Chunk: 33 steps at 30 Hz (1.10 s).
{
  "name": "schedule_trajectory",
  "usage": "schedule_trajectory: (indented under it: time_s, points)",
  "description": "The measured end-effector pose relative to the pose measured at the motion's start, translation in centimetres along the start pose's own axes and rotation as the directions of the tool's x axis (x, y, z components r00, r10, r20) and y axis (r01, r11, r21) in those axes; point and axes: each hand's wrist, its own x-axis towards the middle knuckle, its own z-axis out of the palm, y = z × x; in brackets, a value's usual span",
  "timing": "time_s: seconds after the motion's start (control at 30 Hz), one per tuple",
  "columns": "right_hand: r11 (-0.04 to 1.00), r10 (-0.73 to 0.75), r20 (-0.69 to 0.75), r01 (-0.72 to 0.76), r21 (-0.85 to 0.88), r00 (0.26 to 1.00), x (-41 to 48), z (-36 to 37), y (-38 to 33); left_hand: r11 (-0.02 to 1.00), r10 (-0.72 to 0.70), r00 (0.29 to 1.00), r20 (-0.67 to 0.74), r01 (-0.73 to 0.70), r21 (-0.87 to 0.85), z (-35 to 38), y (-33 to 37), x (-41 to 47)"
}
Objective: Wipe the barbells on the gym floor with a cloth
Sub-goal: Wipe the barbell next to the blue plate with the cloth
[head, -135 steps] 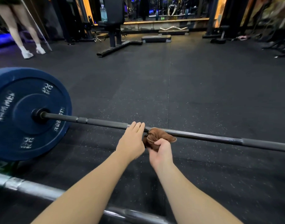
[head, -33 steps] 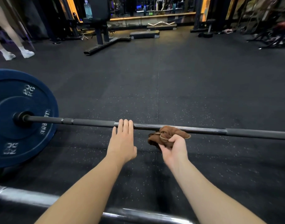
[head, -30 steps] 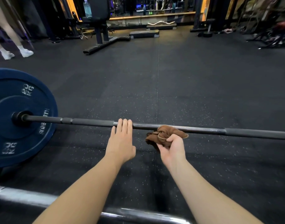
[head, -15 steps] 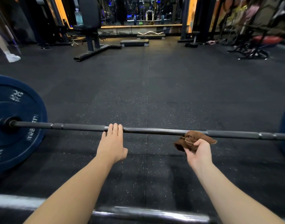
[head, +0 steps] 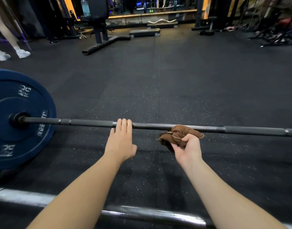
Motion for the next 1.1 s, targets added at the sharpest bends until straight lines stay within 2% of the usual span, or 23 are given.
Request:
schedule_trajectory:
  time_s: [0.3, 0.4, 0.63, 0.77, 0.83, 0.97, 1.1]
  points:
    - [0.979, -0.202, -0.237, 0.205, -0.010, 0.950, 3.6, -9.3, -11.5, 1.000, -0.021, 1.000, 0.010, 0.021, 0.003, -0.2, 0.3, -0.3]
    - [0.978, -0.203, -0.227, 0.207, -0.005, 0.953, 3.4, -9.5, -12.1, 1.000, -0.030, 0.999, 0.020, 0.030, -0.007, 0.0, 0.5, -0.4]
    - [0.996, -0.086, -0.122, 0.089, 0.023, 0.989, 3.1, -5.5, -6.8, 0.991, -0.100, 0.993, 0.067, 0.105, -0.078, -0.8, 1.7, 0.1]
    - [0.999, -0.045, -0.079, 0.046, 0.012, 0.996, 3.7, -5.4, -5.5, 0.989, -0.119, 0.982, 0.149, 0.130, -0.066, -2.1, 1.7, 0.3]
    - [0.998, -0.065, -0.109, 0.065, -0.003, 0.992, 4.1, -6.5, -6.4, 0.988, -0.117, 0.978, 0.176, 0.132, -0.077, -3.1, 2.0, -0.3]
    - [0.992, -0.129, -0.181, 0.127, -0.023, 0.975, 2.8, -8.8, -10.6, 0.986, -0.092, 0.988, 0.127, 0.109, -0.126, -4.4, 3.7, -1.6]
    - [0.989, -0.141, -0.121, 0.134, -0.062, 0.983, 0.5, -10.6, -14.4, 0.989, 0.008, 0.996, 0.087, 0.005, -0.148, -5.2, 7.2, -1.5]
